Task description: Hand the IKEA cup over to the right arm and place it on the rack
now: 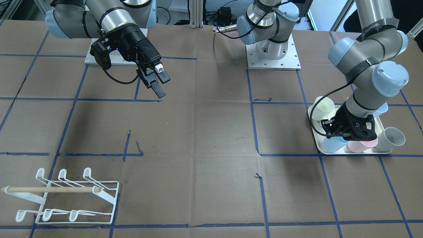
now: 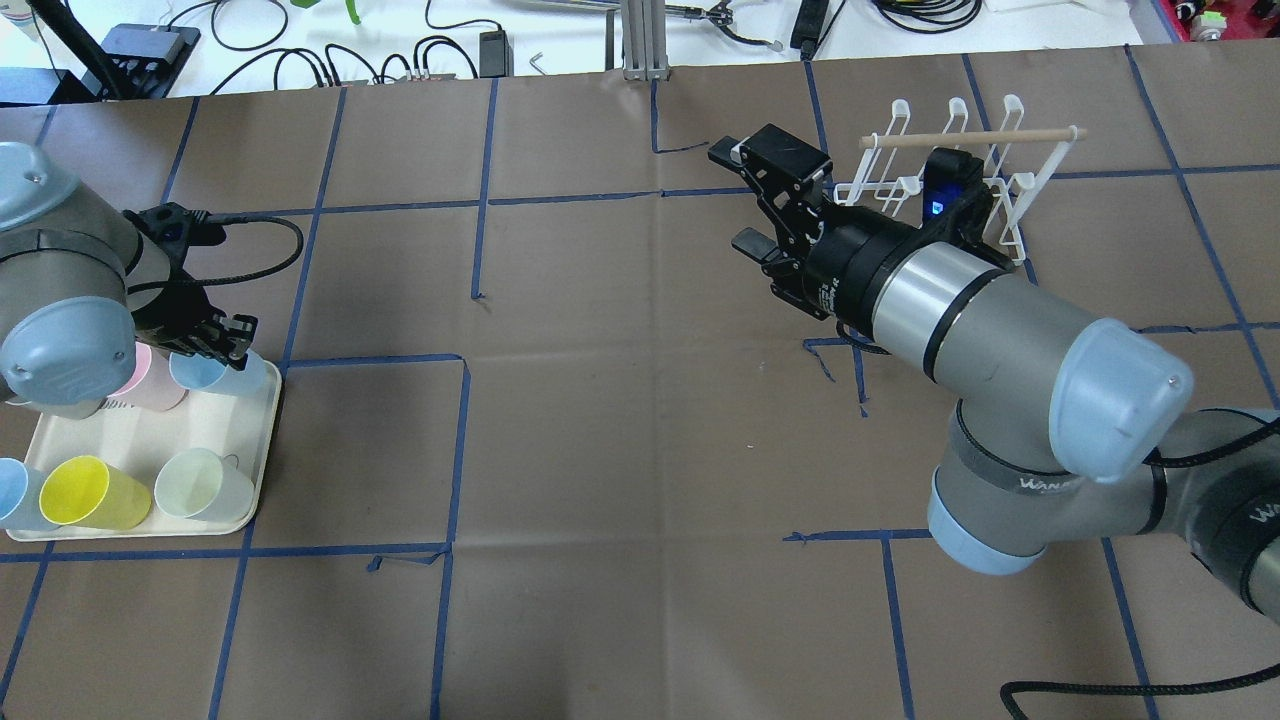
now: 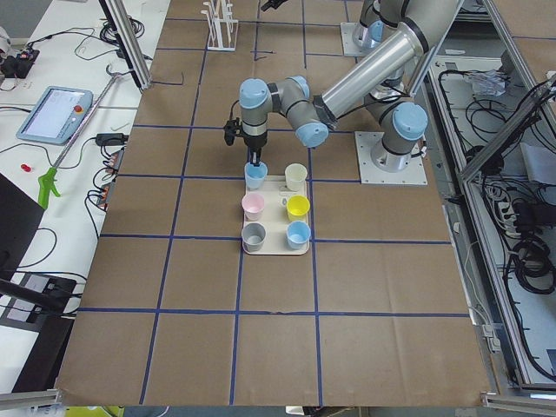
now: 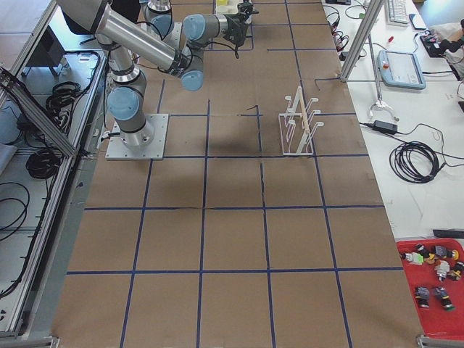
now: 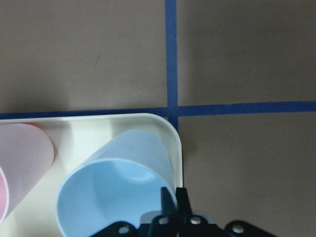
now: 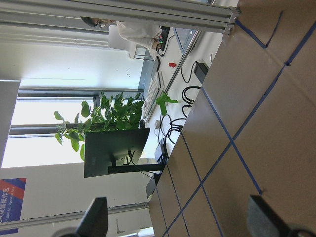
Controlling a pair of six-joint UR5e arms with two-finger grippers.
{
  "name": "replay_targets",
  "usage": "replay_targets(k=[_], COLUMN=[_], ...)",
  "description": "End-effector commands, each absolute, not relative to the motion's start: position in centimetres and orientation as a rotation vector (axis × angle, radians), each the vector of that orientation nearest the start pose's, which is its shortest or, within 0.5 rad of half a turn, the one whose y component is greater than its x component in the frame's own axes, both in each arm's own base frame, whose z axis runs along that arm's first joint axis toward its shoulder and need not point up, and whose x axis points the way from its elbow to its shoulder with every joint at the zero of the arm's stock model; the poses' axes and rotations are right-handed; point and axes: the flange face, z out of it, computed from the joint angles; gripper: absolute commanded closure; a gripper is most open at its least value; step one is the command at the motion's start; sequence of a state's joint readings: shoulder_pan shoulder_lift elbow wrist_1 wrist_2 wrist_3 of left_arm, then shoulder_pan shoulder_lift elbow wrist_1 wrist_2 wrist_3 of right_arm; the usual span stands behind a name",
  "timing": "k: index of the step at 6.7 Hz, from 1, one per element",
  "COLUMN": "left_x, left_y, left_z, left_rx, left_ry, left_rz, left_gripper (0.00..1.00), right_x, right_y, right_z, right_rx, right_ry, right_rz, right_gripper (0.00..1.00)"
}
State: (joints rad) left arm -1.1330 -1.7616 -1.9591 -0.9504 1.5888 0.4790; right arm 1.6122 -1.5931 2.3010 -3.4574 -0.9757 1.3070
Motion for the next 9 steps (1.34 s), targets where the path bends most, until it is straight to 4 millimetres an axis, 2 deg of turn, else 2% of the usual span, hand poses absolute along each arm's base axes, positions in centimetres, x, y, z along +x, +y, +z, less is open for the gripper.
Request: replay_targets(k=[1,3,4,6,8,9], left_x=[10.3,10.5,7.7,0.4,-3.4,-6.1], left_y=[-54.0,-57.5,-59.7,-61.3,-60.8,-60.1], left_z=[33.1,42.3,45.4,49.0,51.1,51.5], left_rx=[0.073,0.098,0.187,0.384,0.506,0.611], left_ry=[3.1,3.123,3.164,3.258,3.424,3.477], left_rz=[-0.097,-0.081,-0.174,-0.4,-0.688,-0.817], left_gripper=[1.0,1.0,1.0,1.0,1.0,1.0], right_x=[20.6,20.6,20.6,20.6,20.5,20.5], right_y=[-39.5,-39.7,-39.7,-39.8,-39.9,-39.8], right_z=[39.2,39.0,38.9,38.8,38.7,38.7], right_rx=[0.809,0.811,0.814,0.818,0.833,0.827], right_ry=[1.767,1.77,1.77,1.771,1.773,1.781], right_rz=[-0.622,-0.619,-0.615,-0.617,-0.621,-0.62], right_gripper=[0.0,0.0,0.0,0.0,0.0,0.0])
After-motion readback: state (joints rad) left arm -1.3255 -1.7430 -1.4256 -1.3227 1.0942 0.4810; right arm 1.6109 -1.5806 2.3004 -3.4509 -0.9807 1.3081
